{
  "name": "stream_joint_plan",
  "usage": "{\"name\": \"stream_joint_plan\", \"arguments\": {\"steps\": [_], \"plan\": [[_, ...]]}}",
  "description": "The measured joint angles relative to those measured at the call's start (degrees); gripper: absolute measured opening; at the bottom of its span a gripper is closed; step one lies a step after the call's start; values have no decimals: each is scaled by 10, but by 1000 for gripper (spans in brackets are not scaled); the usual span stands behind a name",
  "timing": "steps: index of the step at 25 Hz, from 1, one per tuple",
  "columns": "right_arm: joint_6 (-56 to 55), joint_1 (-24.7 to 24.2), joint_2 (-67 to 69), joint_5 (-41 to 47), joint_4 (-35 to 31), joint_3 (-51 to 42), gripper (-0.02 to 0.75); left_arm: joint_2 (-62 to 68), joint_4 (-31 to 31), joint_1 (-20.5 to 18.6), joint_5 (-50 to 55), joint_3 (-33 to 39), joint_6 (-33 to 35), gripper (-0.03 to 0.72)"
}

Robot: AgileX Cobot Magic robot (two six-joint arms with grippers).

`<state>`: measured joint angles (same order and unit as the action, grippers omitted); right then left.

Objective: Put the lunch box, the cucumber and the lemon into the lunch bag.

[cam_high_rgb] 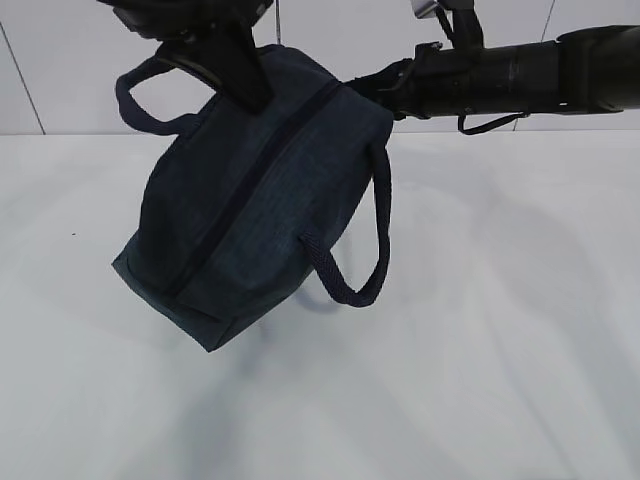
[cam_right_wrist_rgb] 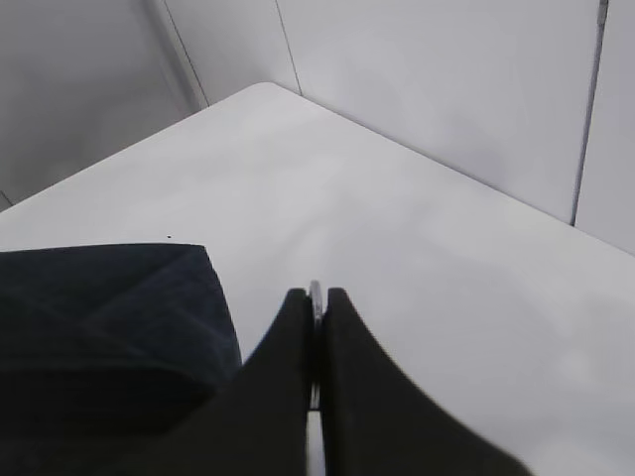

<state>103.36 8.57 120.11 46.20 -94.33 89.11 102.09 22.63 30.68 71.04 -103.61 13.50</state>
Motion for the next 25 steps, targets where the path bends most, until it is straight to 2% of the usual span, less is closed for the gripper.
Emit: {"name": "stream_joint_plan", "arguments": {"steps": [3,4,6,8,10,11,16,22,25], "plan": [[0,-2,0,-7,-5,0,10,13,0,0,0,0,0,-9],[0,-2,0,-11,-10,0,40,17,0,0,0,0,0,-9],[0,-6,0,-17,-33,0,147,25,0,0,1,0,0,-9],[0,-9,0,-17,-56,0,298,30,0,0,7,0,0,-9],[0,-17,0,-17,-70,0,389,36,0,-1,12,0,0,-9],[0,-22,-4,-17,-71,0,408,38,0,-4,13,0,0,-9],[-17,-59,-59,-17,-77,0,416,54,40,-22,8,0,0,-9],[-59,-88,-93,-16,-79,1,416,97,165,-30,-57,0,4,-9],[-79,-89,-93,-15,-58,1,416,119,228,-30,-88,0,11,-9]]}}
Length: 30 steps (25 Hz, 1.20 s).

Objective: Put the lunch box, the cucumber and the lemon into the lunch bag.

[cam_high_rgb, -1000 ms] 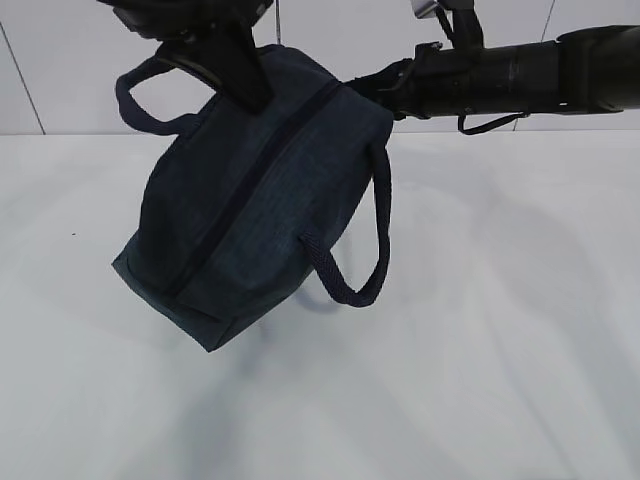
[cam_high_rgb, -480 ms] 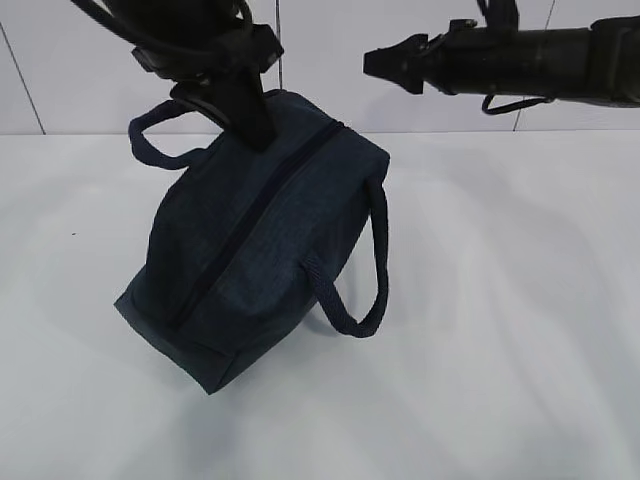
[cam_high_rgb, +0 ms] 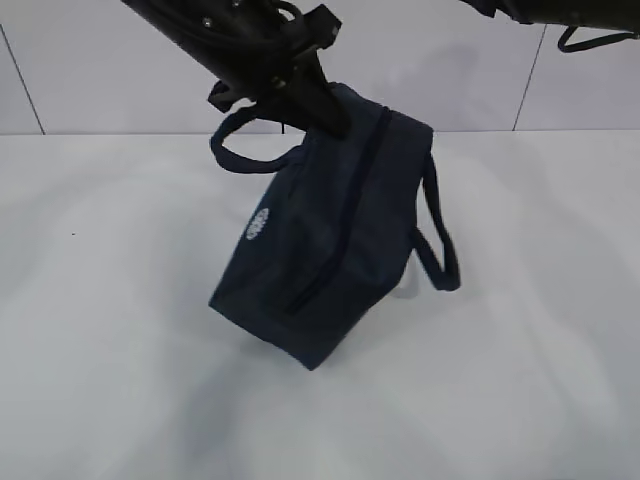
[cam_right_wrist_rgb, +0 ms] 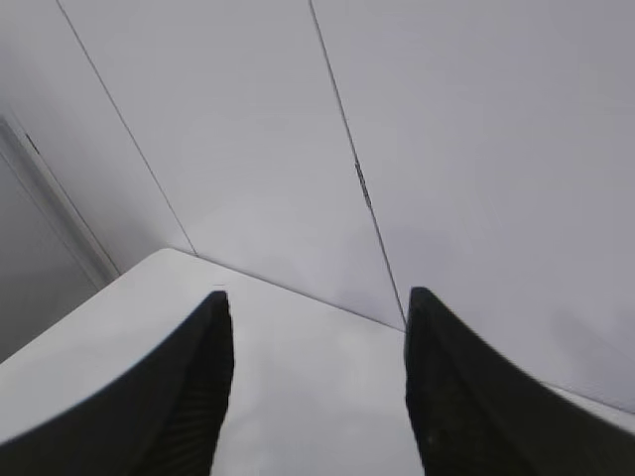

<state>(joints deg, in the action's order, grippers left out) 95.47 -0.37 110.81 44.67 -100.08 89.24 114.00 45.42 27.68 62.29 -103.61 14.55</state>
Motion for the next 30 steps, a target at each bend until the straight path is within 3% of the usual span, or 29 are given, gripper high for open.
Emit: {"name": "stream_joint_plan", "arguments": {"steps": [5,13,21,30], "plan": [[-38,0,0,17,36,0,416,33,40,-7,-35,0,1,-9],[-106,0,0,34,85,0,416,87,49,-37,-35,-1,2,25],[-193,0,-14,48,114,0,416,71,-7,-94,-3,-1,4,278],[-281,0,-79,21,117,11,416,-24,-101,-120,-50,-1,20,298]]}}
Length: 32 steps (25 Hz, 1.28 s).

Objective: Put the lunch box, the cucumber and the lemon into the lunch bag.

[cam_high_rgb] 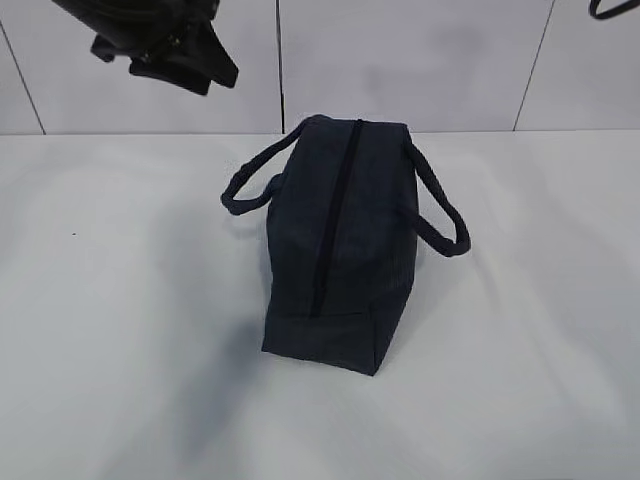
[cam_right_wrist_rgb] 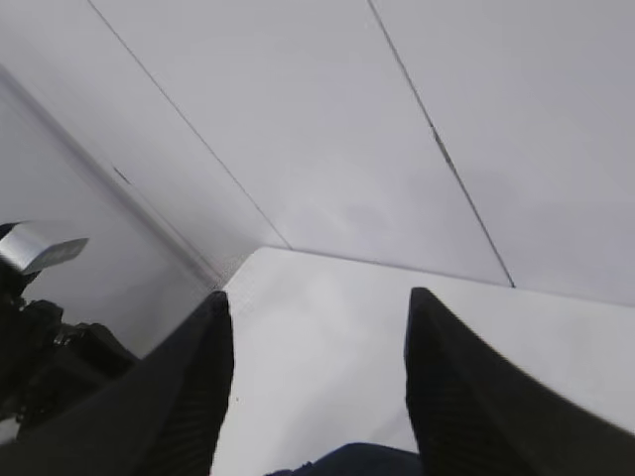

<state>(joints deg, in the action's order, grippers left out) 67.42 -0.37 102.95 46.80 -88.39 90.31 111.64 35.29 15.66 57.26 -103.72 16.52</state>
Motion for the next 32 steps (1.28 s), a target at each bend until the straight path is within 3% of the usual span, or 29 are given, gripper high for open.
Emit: {"name": "stream_joint_plan", "arguments": {"steps": [5,13,17,21,27,32], "plan": [[-69,0,-72,-46,80,43,416,-65,-38,0,-16,0,4,285],[-318,0,-195,-1,440,155,416,-185,-65,0,-30,0,22,277],[-409,0,-271,55,572,170,416,-242,-68,0,-18,0,24,276],[-478,0,-351,122,642,172,416,-286,-77,0,30,-1,25,271],[-547,0,-428,236,694,166,416,-328,-87,0,120,-1,24,268],[-570,0,-505,258,702,65,395,-363,-85,0,148,-1,23,267]]}}
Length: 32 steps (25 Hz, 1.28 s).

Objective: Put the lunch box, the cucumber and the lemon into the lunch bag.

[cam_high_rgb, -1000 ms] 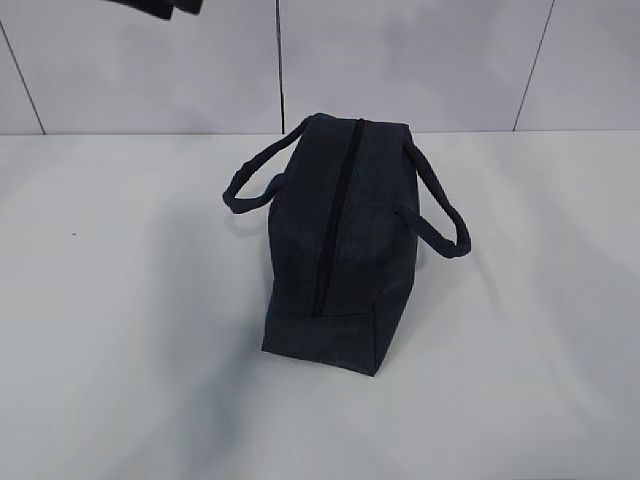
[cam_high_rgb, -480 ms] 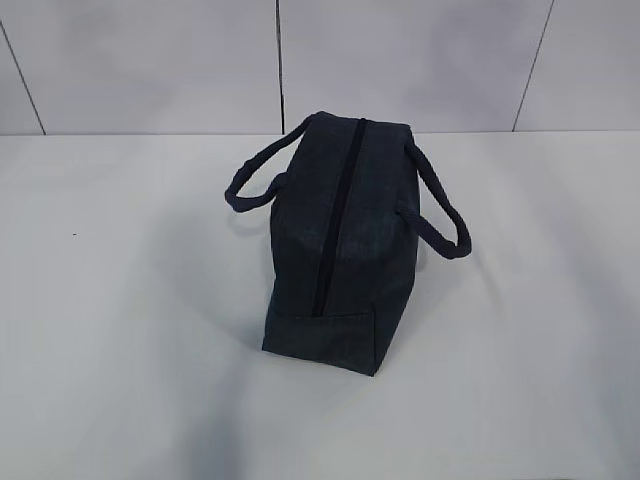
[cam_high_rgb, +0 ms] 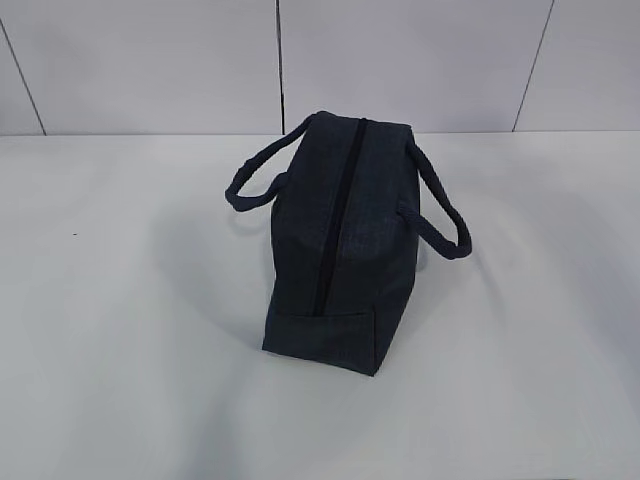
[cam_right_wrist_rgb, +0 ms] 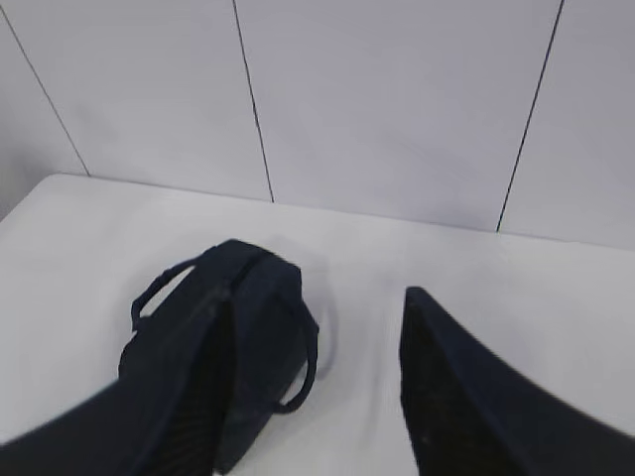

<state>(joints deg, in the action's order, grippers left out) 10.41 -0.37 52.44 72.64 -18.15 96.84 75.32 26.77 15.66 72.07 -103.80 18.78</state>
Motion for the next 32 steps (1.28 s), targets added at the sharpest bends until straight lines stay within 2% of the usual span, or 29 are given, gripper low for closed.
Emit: {"name": "stream_joint_plan", "arguments": {"steps": [5,11,15,22,32], "plan": [[-10,1,-135,2,2,-145,389,-76,14,1,-18,50,0,262],[-18,14,-273,-5,-36,-284,387,-222,-2,1,-57,185,-5,238],[-28,30,-347,-5,-42,-354,385,-313,-20,1,-26,269,-23,236],[-44,31,-417,5,-7,-413,384,-465,-63,1,6,401,-68,236],[-61,31,-517,6,45,-494,384,-662,-110,1,8,526,-102,235]]}}
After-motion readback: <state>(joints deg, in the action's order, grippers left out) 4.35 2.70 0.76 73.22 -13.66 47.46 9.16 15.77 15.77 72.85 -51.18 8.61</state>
